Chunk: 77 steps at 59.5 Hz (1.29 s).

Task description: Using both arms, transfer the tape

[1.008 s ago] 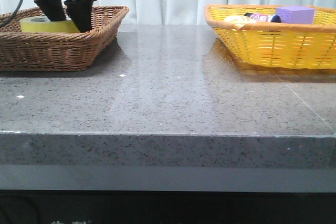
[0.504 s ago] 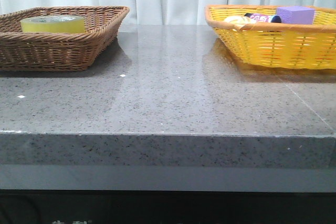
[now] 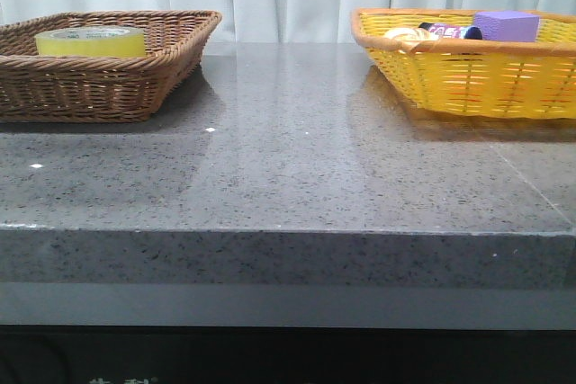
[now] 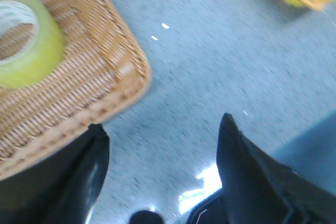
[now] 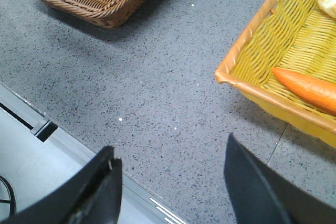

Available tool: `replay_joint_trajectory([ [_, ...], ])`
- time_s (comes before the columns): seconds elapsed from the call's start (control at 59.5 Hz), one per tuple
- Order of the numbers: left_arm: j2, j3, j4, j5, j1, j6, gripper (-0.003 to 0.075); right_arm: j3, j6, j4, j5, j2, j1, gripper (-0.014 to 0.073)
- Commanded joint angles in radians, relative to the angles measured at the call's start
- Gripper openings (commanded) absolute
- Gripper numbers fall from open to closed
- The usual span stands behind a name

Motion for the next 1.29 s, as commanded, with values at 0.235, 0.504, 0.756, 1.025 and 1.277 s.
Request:
replay_joint_trajectory([
  [0.235,-0.252,0.312,0.033,-0.254,-0.105,-0.124,0.0441,-0.026,-0.001,0.001,-0.074,-0.011,-0.005,0.0455],
  [0.504,-0.419,0.464,0.183,-0.429,-0.105,-0.281,0.0441,-0.027,0.017,-0.069,-0.124,-0.014,-0.026,0.0455],
  [0.756,-0.477,0.509,0.237,-0.454,-0.105,-0.332,0.0441,-0.027,0.017,-0.073,-0.125,-0.014,-0.091,0.0455],
  [1.025,-0.475,0.509,0.237,-0.490,-0.105,-0.332,0.0200,-0.027,0.017,-0.073,-0.125,-0.014,-0.091,0.0262],
  [1.277,-0.475,0.509,0.239,-0.532,-0.105,-0.332,-0.0020,-0.027,0.017,-0.073,-0.123,-0.012,-0.091,-0.0074],
])
